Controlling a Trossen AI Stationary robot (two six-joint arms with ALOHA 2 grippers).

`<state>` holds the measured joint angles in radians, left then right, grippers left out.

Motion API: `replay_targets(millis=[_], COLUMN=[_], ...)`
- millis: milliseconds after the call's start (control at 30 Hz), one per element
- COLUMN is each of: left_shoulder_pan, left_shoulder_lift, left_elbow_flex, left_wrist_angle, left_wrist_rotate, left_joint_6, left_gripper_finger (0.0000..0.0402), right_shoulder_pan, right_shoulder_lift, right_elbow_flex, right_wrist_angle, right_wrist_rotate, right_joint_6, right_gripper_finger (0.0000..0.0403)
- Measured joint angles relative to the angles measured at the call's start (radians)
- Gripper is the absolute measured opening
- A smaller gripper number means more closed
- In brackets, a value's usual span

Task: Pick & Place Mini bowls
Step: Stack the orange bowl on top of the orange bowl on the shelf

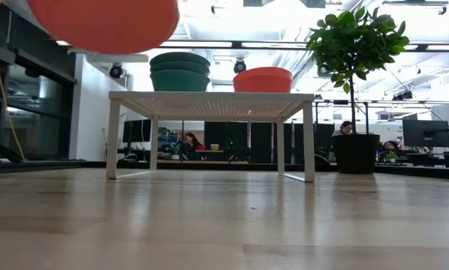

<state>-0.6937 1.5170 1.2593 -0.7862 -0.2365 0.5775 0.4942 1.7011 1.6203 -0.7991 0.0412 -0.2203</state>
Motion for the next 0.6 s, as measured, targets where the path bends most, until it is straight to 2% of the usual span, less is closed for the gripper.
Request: replay_targets(millis=[467, 600], left_shoulder_pan=[0.006, 0.037], left_shoulder_lift=[0.072, 0.089], left_elbow_flex=[0.073, 0.087], left_wrist_angle=[-0.008, 0.004], left_wrist_rotate=[0.048, 0.093], left_joint_6=[0.073, 0.088], left_gripper_finger=[0.0000, 0.0000], right_shoulder_pan=[-0.039, -0.039], right_shoulder_lift=[0.089, 0.123], right_elbow_flex=[0.002, 0.002], right_wrist_angle=[0.183, 0.194], right_wrist_rotate=[-0.060, -0.078], right_joint_6=[-0.400, -0.508], right_gripper_finger=[0.0130, 0.0130])
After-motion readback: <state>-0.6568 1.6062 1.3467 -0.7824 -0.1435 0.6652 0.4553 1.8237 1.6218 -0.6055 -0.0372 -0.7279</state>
